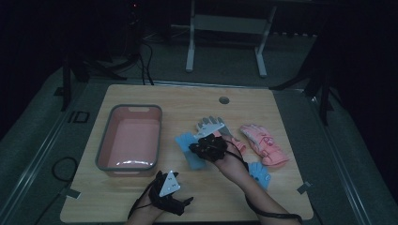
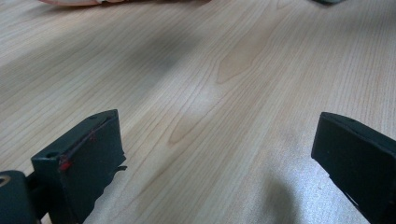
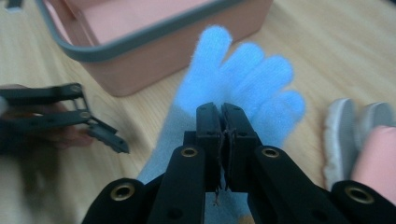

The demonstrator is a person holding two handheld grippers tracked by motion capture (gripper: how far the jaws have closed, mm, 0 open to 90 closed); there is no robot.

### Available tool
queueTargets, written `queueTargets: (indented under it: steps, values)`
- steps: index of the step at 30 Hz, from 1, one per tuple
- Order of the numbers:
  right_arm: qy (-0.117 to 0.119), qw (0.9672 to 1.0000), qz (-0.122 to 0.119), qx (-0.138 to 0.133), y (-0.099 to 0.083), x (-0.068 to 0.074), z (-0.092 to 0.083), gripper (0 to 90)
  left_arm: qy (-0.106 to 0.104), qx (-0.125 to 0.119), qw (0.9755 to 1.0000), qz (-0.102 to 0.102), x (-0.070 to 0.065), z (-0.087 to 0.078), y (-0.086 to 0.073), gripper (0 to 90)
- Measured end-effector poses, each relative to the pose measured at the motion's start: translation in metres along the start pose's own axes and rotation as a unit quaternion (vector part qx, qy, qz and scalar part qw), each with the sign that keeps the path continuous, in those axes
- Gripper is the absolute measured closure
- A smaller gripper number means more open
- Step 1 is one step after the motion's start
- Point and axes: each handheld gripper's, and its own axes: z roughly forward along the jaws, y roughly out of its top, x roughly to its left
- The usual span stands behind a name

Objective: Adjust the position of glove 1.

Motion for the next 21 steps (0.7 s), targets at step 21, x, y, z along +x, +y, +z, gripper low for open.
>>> queueTargets:
  steps: [21]
  values:
    - [-0.043,0.9961,0.073,-0.021,-0.067,0.006,-0.084,86.5,0.001,0.004,1.0000,0.001,-0.001,0.000,0.000,2.3]
